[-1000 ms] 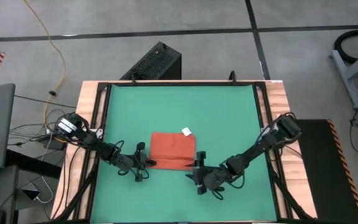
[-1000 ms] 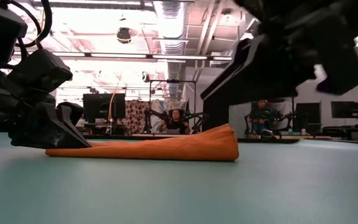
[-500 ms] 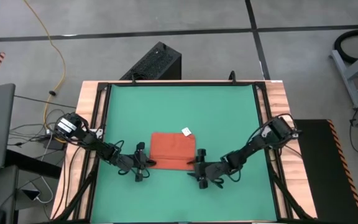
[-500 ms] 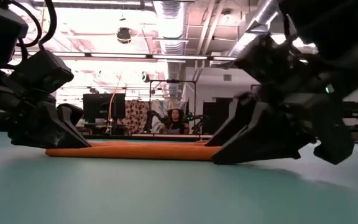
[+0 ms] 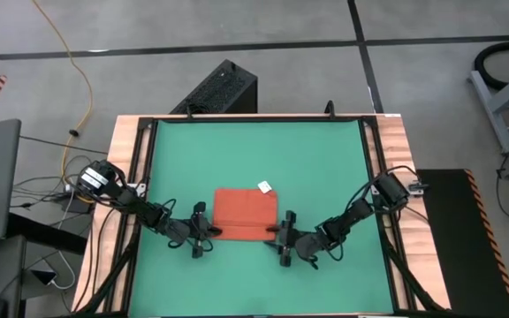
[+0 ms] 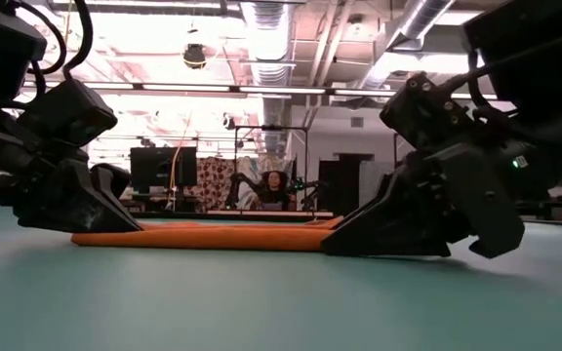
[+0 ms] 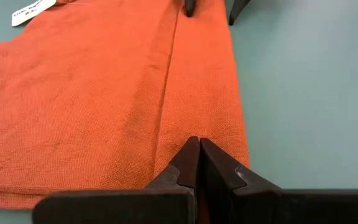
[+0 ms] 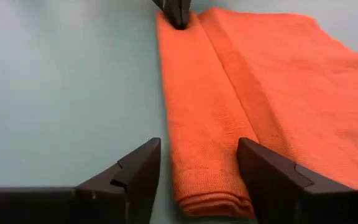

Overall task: Roll napkin
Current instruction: Roll the orange table napkin

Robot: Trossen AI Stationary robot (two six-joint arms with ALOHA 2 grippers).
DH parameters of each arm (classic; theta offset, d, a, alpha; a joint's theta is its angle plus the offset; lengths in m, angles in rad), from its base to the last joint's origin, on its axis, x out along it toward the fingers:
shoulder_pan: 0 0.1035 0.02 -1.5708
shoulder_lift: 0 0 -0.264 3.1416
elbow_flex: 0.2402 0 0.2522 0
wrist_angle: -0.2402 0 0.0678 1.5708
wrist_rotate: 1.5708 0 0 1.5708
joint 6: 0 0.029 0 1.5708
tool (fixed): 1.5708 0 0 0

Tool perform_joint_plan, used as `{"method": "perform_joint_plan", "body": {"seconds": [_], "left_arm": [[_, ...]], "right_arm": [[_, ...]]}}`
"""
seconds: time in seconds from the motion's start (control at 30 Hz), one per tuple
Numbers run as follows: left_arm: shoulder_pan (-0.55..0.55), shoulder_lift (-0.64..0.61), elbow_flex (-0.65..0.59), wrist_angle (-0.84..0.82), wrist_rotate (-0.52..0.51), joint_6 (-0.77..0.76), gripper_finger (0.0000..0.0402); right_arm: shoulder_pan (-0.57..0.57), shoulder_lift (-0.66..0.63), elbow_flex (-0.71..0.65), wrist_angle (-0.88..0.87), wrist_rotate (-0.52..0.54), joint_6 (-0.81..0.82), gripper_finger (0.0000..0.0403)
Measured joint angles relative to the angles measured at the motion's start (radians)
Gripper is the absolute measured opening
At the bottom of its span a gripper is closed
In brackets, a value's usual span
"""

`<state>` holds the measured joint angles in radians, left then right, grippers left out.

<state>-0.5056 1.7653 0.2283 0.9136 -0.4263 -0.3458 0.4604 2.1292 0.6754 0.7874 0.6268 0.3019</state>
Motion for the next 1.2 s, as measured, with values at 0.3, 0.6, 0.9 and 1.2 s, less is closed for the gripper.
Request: {"method": "perform_joint_plan", "body": {"seconds": [0.3, 0.6, 0.9, 1.2], "left_arm": [[0.0, 0.0, 0.0, 0.012, 0.013, -0.003, 0.0], [0.0, 0.003, -0.001, 0.121, 0.072, -0.003, 0.0], [-0.001, -0.015, 0.02, 0.255, 0.069, 0.064, 0.0], [0.035, -0.031, 0.058, 0.115, -0.036, 0.232, 0.0]], "right_arm": [[0.008, -0.002, 0.0, -0.029, 0.05, 0.002, 0.0109], [0.027, -0.05, -0.003, -0.062, 0.009, 0.027, 0.0037], [0.007, -0.149, -0.008, -0.183, -0.109, 0.155, 0.0037], [0.001, -0.25, -0.01, -0.293, -0.168, 0.208, 0.0037]]}}
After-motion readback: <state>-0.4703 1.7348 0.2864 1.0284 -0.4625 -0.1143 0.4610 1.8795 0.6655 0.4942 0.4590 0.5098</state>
